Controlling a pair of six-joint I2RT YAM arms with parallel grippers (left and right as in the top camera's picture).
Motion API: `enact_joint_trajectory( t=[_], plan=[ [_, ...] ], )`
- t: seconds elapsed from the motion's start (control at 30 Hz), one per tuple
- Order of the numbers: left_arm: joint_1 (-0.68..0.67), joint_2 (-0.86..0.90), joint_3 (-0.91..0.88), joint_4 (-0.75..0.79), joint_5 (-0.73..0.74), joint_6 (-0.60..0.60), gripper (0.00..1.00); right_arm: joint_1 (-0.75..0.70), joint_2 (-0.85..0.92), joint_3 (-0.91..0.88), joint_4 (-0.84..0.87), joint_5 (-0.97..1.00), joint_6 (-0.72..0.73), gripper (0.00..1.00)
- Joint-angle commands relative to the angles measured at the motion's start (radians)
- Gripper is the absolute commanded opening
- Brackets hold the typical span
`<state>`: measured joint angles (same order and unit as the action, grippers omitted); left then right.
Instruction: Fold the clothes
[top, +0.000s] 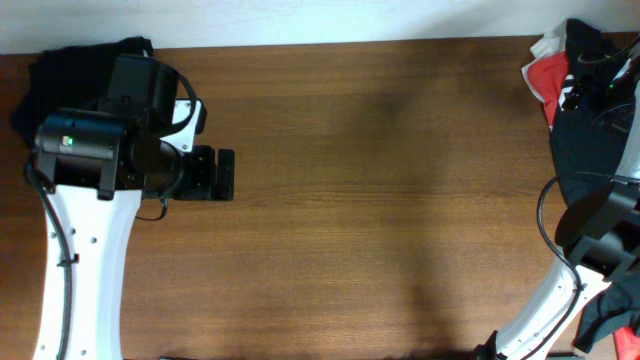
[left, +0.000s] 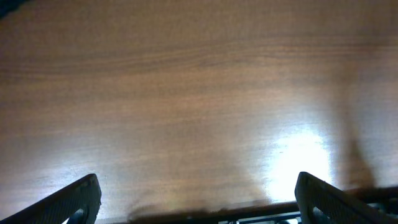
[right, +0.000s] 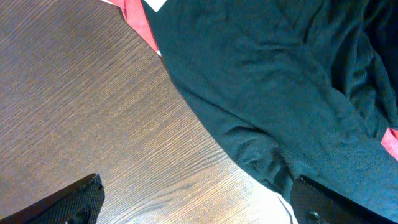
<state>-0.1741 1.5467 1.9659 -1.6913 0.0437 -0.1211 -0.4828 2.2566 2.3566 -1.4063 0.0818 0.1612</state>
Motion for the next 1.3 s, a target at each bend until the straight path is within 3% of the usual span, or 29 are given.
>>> enact_joint_trajectory(
  t=[0.0, 0.3, 0.37, 0.47, 0.53, 0.67, 0.77, 1.0, 1.27],
  plan=[
    [-0.003, -0.024, -0.008, 0.003, -0.022, 0.006, 0.99, 0.005, -0.013, 0.018, 0.0, 0.006, 0.004, 0.99],
    [-0.002, -0.072, -0.053, 0.049, 0.013, 0.005, 0.99, 0.005, -0.013, 0.018, 0.0, 0.006, 0.004, 0.99],
    [-0.002, -0.195, -0.23, 0.19, 0.012, 0.006, 0.99, 0.005, -0.013, 0.018, 0.0, 0.006, 0.004, 0.99],
    [-0.002, -0.538, -0.761, 0.605, 0.012, 0.006, 0.99, 0.005, -0.013, 0.018, 0.0, 0.006, 0.003, 0.99],
    [0.034, -0.775, -1.022, 0.658, 0.013, 0.005, 0.99, 0.005, -0.013, 0.018, 0.0, 0.006, 0.004, 0.99],
    [0.1, -1.153, -1.201, 0.685, -0.014, 0.006, 0.99, 0.005, -0.013, 0.018, 0.0, 0.006, 0.004, 0.99],
    [0.126, -1.241, -1.27, 0.87, -0.014, 0.018, 0.99, 0.005, -0.013, 0.018, 0.0, 0.006, 0.003, 0.99],
    [0.169, -1.51, -1.665, 1.304, -0.002, 0.017, 0.99, 0.005, -0.013, 0.018, 0.0, 0.006, 0.003, 0.99],
    [0.187, -1.542, -1.915, 1.78, -0.006, 0.017, 0.99, 0.005, -0.013, 0.018, 0.0, 0.006, 0.003, 0.99]
  ],
)
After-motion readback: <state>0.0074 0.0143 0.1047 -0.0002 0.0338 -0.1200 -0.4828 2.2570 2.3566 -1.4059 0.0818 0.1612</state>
